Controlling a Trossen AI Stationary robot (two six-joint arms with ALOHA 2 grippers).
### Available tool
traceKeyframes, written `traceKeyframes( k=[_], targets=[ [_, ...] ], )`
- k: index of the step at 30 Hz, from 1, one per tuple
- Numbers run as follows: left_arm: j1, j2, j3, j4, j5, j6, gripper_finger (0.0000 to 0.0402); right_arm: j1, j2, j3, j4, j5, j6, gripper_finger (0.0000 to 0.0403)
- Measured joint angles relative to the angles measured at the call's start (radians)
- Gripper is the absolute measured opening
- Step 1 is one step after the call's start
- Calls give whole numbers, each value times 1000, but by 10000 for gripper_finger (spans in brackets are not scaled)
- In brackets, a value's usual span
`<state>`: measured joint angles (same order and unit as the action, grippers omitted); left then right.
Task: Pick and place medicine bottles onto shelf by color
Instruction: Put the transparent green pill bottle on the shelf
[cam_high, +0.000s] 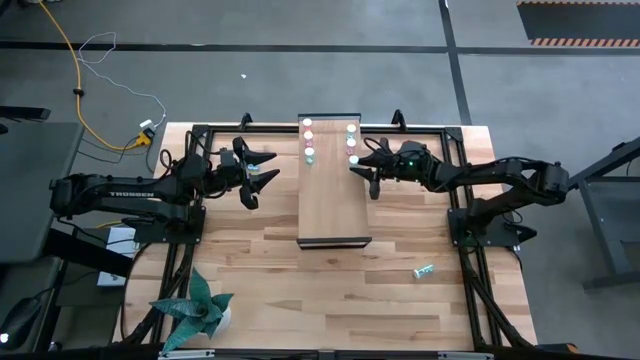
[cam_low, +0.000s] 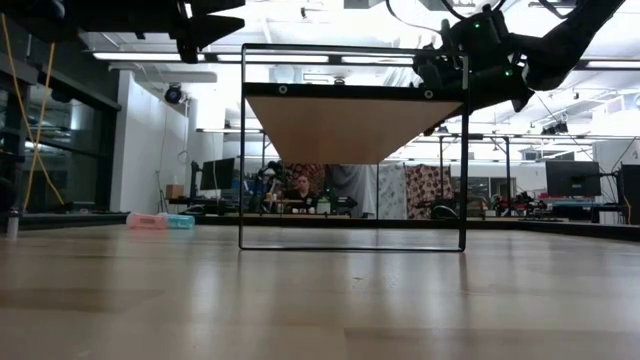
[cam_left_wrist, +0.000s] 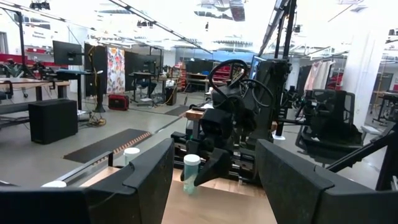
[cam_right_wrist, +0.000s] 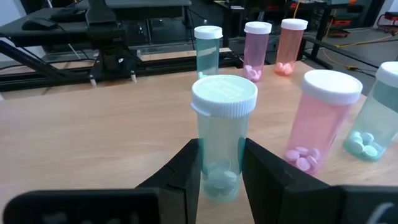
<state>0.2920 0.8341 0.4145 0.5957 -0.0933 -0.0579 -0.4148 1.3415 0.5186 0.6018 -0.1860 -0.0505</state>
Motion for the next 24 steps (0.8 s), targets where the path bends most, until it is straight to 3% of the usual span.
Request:
traceKeyframes(
  k=[19,24],
  targets=[
    [0,0,0,1,0,1,213,0,1,0,0,-1,-2,90],
    [0,0,0,1,0,1,213,0,1,0,-2,0,2,109]
  ],
)
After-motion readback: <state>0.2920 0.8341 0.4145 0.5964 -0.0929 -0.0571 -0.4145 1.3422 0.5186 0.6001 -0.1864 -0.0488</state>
